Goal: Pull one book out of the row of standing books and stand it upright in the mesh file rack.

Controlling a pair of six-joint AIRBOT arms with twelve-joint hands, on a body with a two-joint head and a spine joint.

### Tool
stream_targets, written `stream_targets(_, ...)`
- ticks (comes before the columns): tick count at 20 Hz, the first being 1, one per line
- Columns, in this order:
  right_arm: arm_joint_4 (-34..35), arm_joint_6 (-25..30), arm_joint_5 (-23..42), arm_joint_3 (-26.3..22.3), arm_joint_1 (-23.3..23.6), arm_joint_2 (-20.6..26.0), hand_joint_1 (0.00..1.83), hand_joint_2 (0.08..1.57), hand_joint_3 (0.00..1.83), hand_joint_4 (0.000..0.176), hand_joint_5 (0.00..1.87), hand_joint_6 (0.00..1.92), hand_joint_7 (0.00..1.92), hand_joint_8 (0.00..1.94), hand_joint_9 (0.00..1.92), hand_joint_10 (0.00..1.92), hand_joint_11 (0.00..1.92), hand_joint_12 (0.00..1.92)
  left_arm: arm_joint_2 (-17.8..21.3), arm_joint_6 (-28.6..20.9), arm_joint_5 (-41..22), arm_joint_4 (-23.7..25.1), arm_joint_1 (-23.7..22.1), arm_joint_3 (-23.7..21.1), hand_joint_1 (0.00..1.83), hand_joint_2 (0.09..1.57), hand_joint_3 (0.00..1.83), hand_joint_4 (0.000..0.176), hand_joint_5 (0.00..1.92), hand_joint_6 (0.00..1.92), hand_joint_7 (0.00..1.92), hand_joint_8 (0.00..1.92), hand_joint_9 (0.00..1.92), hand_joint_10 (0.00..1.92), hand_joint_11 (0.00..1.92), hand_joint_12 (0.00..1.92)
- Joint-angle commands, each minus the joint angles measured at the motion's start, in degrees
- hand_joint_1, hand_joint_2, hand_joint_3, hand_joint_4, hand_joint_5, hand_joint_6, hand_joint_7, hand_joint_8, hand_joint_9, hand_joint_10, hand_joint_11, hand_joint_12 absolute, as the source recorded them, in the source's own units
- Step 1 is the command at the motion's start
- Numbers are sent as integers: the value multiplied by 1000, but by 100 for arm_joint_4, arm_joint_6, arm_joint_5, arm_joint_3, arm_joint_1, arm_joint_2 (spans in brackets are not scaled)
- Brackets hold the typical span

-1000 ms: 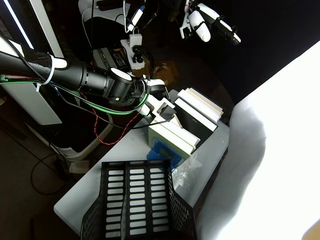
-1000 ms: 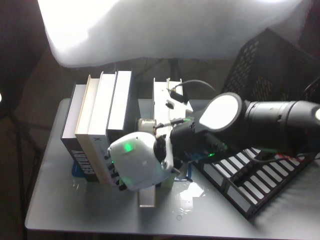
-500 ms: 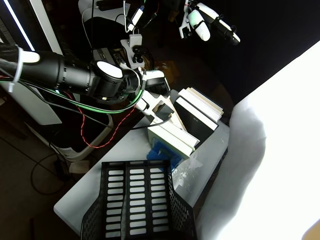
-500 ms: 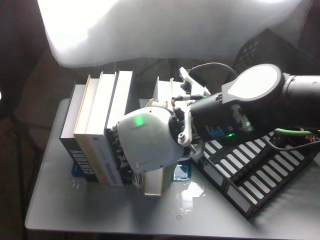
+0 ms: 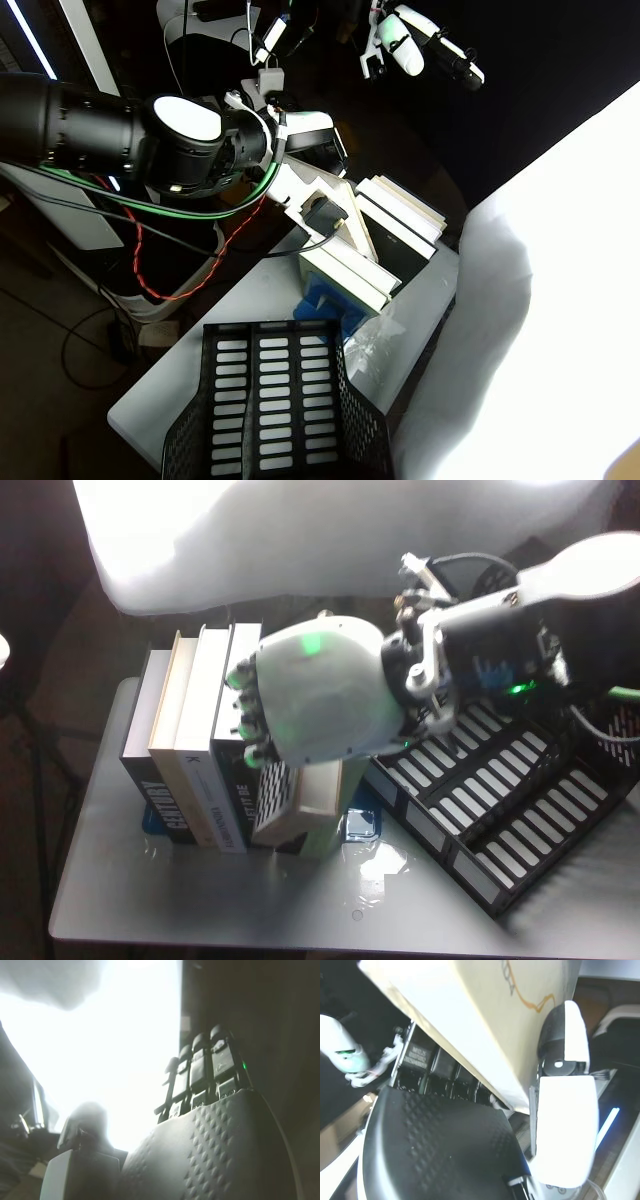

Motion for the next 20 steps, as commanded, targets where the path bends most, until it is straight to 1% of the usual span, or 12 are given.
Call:
stream_targets(1,296,-42,62,-30,99,83,1354,1197,3,0,732,1144,825,1317,809,1481,668,1758,72,-28,-711,-35,-41,53,168,1363,0,10,18,5,0,0,0,0,0,0)
stream_targets(2,333,-42,85,-62,176,160,1353,1199,3,0,727,1143,819,1329,809,1490,699,1764,72,-28,-705,-19,-65,57,178,1362,0,13,17,3,0,0,0,0,0,0)
stream_targets(3,354,-42,98,-81,229,210,1356,1189,0,0,746,1162,846,1249,833,1468,739,1760,72,-28,-699,-6,-80,58,205,1364,0,2,27,7,0,0,0,0,0,0)
stream_targets(4,368,-42,104,-105,310,279,1354,1189,0,0,731,1243,849,1204,834,1452,699,1755,72,-28,-690,11,-97,63,221,1364,0,0,38,10,0,0,0,0,0,0)
stream_targets(6,407,-42,122,-178,457,424,1353,1188,0,0,738,1287,862,1160,812,1445,605,1717,69,-28,-680,37,-139,72,192,1371,2,0,27,3,0,0,0,0,0,0)
stream_targets(9,474,-42,122,-241,662,596,1349,1213,2,0,665,1265,828,1289,776,1507,668,1696,57,-28,-637,96,-228,87,208,1374,2,0,27,4,0,0,0,0,0,0)
stream_targets(11,512,-42,121,-246,782,681,1342,1238,3,0,640,1229,761,1418,755,1596,787,1777,48,-28,-601,143,-277,103,194,1378,3,0,35,7,0,0,0,0,0,0)
stream_targets(12,553,-42,121,-259,856,734,1334,1257,5,0,612,1275,727,1486,715,1642,757,1844,38,-28,-585,166,-306,116,174,1376,2,1,28,3,0,0,0,0,0,0)
stream_targets(14,641,-42,125,-336,1060,898,1327,1268,5,0,616,1323,696,1518,687,1676,693,1911,7,-28,-538,232,-387,143,206,1374,1,1,44,9,0,0,0,0,0,0)
stream_targets(16,667,-42,123,-383,1233,1010,1334,1250,0,0,695,1231,707,1494,710,1639,690,1920,-13,-28,-497,281,-438,167,199,1381,3,0,53,12,0,0,0,0,0,0)
stream_targets(18,594,-42,101,-420,1429,1122,1345,1223,0,0,702,1226,769,1380,774,1543,667,1779,-32,-28,-452,327,-496,192,262,1388,4,0,67,16,0,0,0,0,0,0)
stream_targets(20,523,-42,78,-497,1638,1255,1343,1227,0,0,690,1238,768,1392,759,1558,652,1789,-41,-28,-411,378,-563,209,250,1390,4,0,62,13,0,0,0,0,0,0)
